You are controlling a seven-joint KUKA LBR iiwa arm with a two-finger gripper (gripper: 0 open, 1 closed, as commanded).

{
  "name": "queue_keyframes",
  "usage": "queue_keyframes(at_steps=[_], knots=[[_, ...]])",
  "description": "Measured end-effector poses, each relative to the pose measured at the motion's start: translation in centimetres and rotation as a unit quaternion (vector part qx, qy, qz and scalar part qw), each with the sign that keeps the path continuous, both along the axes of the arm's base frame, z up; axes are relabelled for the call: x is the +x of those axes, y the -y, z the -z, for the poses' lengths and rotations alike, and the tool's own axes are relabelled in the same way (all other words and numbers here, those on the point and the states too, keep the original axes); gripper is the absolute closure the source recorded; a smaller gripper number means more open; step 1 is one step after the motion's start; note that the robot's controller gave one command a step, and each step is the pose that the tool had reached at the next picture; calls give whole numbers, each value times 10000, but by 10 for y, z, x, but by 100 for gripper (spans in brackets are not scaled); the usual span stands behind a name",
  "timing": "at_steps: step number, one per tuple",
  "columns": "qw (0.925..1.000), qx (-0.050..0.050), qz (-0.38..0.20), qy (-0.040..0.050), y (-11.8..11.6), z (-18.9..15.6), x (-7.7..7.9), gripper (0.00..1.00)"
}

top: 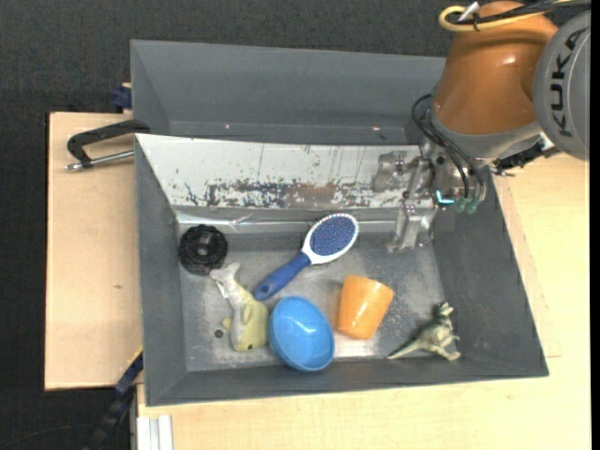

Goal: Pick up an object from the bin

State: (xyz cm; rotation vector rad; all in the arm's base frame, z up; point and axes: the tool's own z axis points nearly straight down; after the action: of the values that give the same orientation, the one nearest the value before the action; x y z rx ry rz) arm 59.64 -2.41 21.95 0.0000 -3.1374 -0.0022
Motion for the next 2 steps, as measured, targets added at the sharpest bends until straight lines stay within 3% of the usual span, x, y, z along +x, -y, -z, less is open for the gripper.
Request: queue_keyframes(at_steps=[1, 2], knots=[[9938, 3, -1116, 24, -24, 106, -17, 0], [9741, -18, -2256, 140, -39, 142, 13, 0]])
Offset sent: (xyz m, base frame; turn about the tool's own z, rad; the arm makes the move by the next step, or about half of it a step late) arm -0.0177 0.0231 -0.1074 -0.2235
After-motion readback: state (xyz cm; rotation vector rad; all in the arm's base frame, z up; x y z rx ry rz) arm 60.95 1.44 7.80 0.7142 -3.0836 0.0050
